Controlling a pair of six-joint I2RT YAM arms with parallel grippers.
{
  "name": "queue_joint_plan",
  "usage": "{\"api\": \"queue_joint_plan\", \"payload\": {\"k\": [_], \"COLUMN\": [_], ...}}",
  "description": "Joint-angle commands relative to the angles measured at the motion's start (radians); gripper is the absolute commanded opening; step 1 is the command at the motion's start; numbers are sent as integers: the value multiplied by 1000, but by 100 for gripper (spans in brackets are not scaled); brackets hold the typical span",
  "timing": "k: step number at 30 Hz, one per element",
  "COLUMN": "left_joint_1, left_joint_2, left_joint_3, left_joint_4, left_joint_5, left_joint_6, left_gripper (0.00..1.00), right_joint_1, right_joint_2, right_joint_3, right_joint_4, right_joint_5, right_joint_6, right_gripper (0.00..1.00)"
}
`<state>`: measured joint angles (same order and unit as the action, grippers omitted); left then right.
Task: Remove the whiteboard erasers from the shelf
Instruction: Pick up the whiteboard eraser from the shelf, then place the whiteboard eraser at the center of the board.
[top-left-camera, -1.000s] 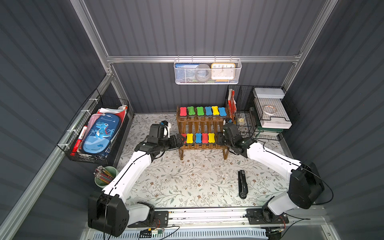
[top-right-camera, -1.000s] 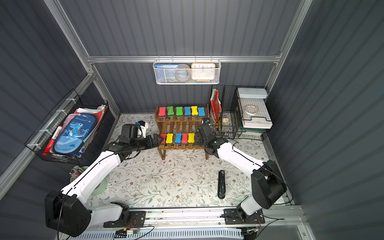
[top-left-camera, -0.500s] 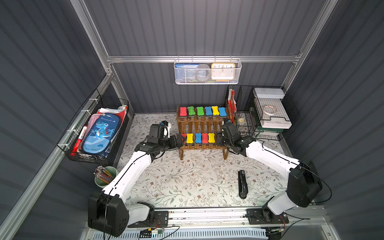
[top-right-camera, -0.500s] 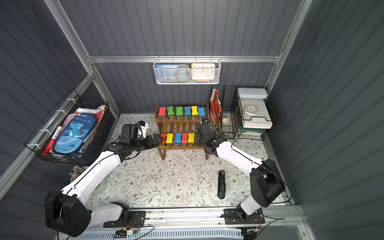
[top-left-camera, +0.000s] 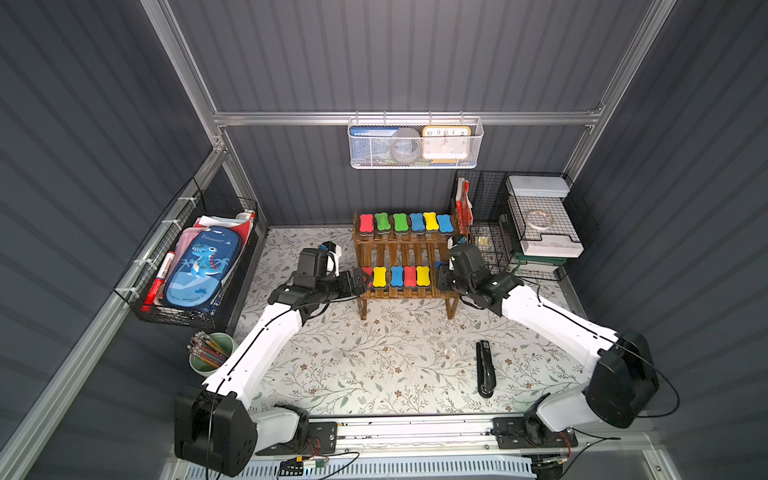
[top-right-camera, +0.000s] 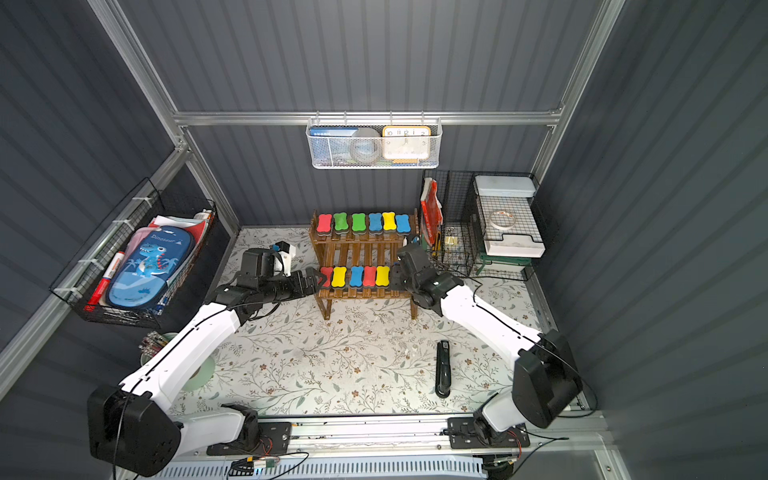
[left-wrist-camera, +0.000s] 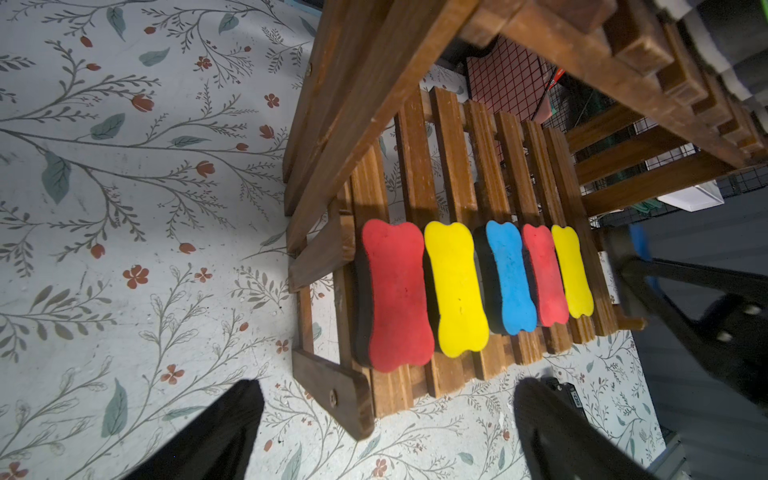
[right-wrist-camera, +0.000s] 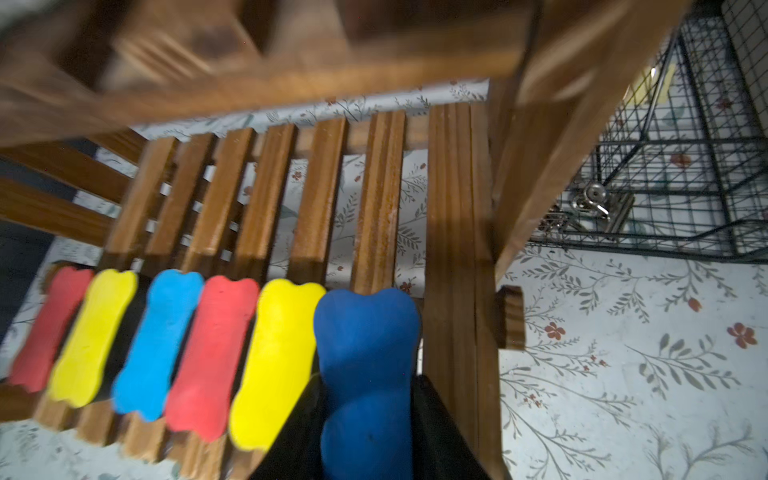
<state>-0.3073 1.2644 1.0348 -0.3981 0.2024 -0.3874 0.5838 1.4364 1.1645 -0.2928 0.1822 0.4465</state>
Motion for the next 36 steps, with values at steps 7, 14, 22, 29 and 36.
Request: {"api": "queue_joint_plan", "payload": {"k": [7, 14, 22, 29, 36], "left_joint_1": [-3, -3, -4, -6, -7], "left_joint_2": [-49, -75, -102, -129, -147], "left_joint_3": [-5, -43, -88, -90, -103], "left_joint_4": [4, 26, 37, -3, -15], "left_joint_5": [11, 22, 34, 13, 8], "left_joint_6": [-9, -36, -66, -48, -52], "left_gripper": [99, 99, 99, 99, 99], "right_joint_1": [27, 149, 257, 258, 257], "right_joint_2": [-307, -485, -460, -269, -107], "right_joint_3": [-141, -323, -531, -568, -562], "right_joint_4": [-92, -153, -18, 124, 193], "right_joint_5": [-79, -19, 78, 102, 109], "right_joint_6": [95, 172, 231, 241, 287], "right_gripper": [30, 29, 30, 31, 31]}}
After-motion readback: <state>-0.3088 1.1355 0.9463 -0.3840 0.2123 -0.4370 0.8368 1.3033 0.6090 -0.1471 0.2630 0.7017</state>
